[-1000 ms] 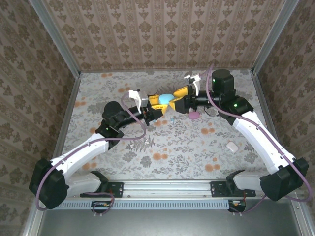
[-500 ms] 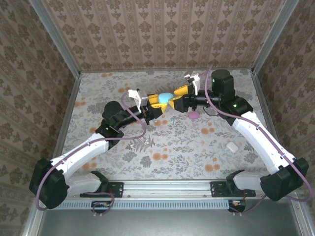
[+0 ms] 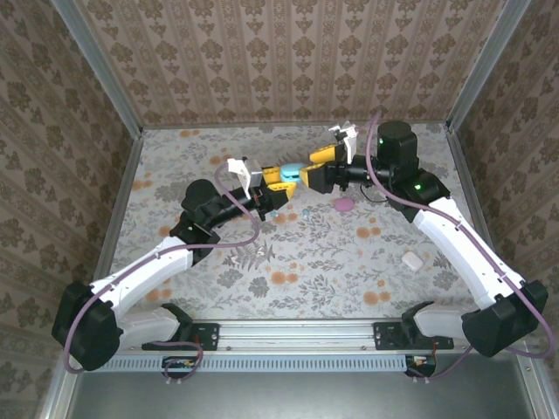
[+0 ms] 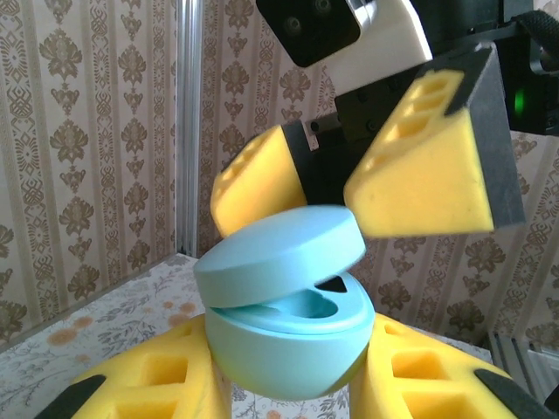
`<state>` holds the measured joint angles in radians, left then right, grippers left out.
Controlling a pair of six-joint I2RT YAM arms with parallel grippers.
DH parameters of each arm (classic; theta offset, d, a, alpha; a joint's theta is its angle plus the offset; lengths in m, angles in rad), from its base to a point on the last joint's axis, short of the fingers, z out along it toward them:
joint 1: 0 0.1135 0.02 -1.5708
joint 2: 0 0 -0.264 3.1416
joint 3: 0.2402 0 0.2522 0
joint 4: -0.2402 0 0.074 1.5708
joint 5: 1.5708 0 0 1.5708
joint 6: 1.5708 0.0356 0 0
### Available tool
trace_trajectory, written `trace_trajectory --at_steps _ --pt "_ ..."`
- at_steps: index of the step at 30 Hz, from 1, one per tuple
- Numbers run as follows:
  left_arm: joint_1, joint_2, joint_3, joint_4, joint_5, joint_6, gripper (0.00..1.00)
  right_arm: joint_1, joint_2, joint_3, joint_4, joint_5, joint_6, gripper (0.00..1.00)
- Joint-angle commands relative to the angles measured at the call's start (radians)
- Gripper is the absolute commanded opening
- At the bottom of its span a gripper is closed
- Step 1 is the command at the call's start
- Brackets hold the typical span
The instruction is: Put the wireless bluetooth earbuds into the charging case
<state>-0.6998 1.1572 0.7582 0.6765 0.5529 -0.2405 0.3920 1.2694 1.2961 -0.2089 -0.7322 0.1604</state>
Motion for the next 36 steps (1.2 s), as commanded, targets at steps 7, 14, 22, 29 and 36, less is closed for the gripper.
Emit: trace_trajectory --at_steps 7,14,22,29,36 --pt "-0.023 -0.021 -0.006 0.06 0.06 0.005 0.32 -0.005 0.056 0.074 -0.014 0.108 0.084 0.74" --pt "-0.022 -0.028 -0.017 0.061 0.037 0.018 0.33 -0.037 0.098 0.188 -0.137 0.131 0.283 0.74" --pt "-0.018 -0.046 -0.059 0.063 -0.049 0.032 0.32 -0.083 0.077 0.166 -0.067 0.082 0.406 0.74" --pt "-0.002 -0.065 -0.071 0.066 -0.078 0.013 0.32 -0.08 0.073 0.056 -0.003 -0.068 0.264 0.68" --pt "0.003 -0.065 -0.054 0.071 -0.06 -0.003 0.32 -0.048 -0.029 -0.09 0.097 -0.168 0.045 0.72"
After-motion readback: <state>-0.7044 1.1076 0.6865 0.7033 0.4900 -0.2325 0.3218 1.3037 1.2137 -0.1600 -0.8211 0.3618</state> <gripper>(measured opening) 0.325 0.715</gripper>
